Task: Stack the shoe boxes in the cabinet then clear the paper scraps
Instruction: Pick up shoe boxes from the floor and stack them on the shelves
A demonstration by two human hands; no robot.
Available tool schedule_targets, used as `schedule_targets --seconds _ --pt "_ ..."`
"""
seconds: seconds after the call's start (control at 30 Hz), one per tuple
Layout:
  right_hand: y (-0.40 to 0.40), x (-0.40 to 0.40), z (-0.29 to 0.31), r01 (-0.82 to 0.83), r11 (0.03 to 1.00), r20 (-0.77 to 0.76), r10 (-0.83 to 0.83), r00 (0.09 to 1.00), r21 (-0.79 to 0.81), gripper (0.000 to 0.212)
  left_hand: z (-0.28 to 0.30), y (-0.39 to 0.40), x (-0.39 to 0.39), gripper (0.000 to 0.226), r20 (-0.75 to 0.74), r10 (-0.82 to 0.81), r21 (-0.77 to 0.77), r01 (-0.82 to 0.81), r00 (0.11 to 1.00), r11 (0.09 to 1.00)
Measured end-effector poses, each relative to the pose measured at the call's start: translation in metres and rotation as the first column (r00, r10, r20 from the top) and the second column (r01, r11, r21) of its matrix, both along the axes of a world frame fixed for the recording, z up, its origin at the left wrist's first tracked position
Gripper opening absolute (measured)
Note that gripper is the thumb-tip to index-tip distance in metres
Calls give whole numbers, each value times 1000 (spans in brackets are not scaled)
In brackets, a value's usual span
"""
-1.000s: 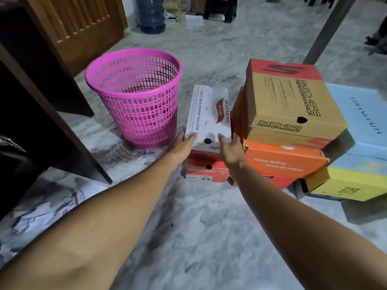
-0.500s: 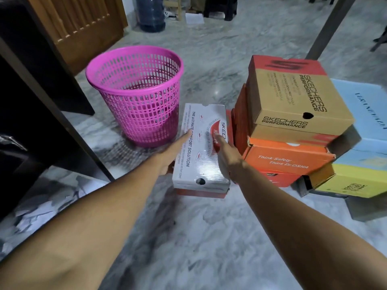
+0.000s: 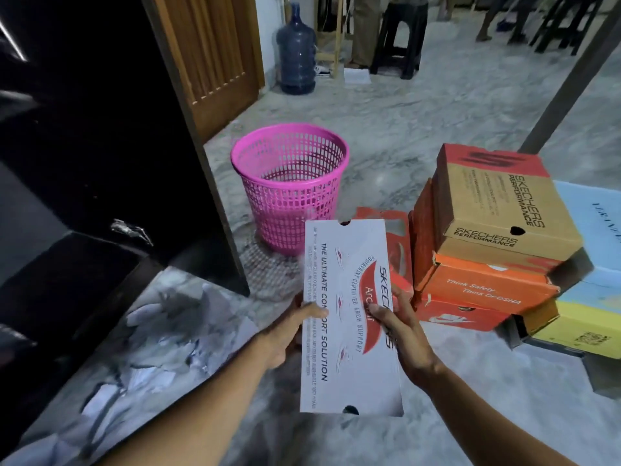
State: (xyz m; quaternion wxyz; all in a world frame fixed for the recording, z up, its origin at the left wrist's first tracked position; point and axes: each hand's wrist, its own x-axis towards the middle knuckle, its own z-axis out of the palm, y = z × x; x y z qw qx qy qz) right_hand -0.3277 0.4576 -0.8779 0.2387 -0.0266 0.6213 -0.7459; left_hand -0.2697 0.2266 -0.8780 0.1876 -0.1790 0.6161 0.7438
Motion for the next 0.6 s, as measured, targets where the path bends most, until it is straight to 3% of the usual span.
schedule_targets --seconds 0.13,0.37,0.5,0.6 --pt "-17 34 9 -54 998 -78 57 995 45 106 26 -21 44 77 18 0 -1 0 1000 1000" --pt "-69 67 11 -213 969 -222 236 946 121 91 36 -67 123 47 21 188 47 -189 982 981" --pt "-128 78 18 -374 911 -267 409 873 175 91 18 -100 174 78 59 373 49 -376 926 925" --pt "-183 77 29 -512 837 -217 546 809 193 87 7 -130 196 77 142 557 81 -571 818 817"
